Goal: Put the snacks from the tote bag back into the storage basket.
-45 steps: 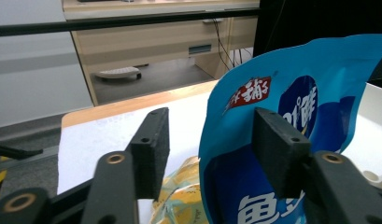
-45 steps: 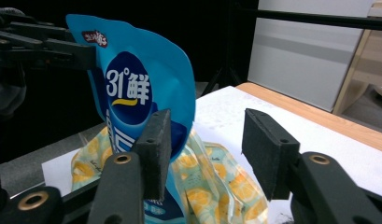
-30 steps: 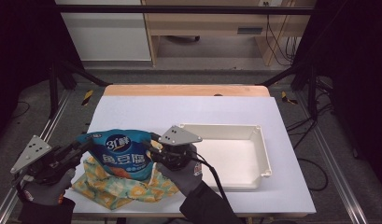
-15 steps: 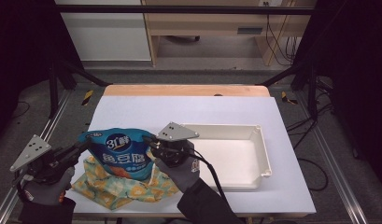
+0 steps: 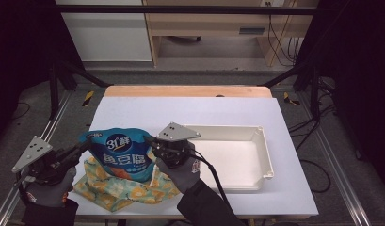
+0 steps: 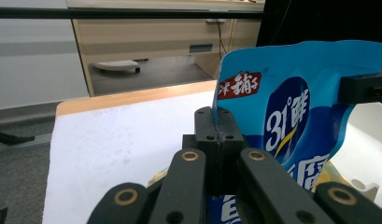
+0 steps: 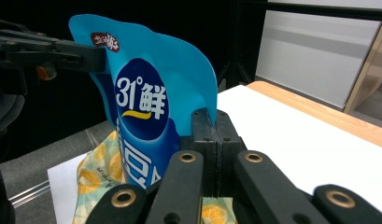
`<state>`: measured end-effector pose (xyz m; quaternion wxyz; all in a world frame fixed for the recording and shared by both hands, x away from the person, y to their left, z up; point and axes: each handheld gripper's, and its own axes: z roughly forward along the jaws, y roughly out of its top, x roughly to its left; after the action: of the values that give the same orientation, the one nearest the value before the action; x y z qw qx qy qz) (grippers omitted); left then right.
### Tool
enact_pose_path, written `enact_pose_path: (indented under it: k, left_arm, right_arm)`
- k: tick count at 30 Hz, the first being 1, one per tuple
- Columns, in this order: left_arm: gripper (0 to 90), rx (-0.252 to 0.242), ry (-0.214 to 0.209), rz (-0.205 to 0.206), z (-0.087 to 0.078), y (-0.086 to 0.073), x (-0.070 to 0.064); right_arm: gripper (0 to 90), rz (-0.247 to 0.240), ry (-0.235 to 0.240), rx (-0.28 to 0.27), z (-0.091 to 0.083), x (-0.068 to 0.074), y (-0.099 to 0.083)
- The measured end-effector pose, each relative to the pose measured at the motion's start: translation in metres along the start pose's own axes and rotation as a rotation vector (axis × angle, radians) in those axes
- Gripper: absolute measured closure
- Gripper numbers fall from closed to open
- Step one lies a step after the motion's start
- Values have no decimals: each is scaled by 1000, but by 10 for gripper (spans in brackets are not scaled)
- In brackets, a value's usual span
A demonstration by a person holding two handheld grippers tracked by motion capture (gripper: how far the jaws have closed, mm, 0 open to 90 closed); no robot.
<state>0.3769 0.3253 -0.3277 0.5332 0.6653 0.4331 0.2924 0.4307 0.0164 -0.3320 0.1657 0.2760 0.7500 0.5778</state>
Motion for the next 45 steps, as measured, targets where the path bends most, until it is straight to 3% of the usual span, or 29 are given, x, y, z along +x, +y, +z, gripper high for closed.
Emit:
enact_pose_path:
  k: [10,45]
  left_arm:
    - [900,-45,-3,8,-9,12,-4]
    - [900,-111,-21,60,-30,64,-17]
  right_arm:
    - [900,-12,6,-30,-6,3,12]
    - [900,-73,1,-104,-34,8,65]
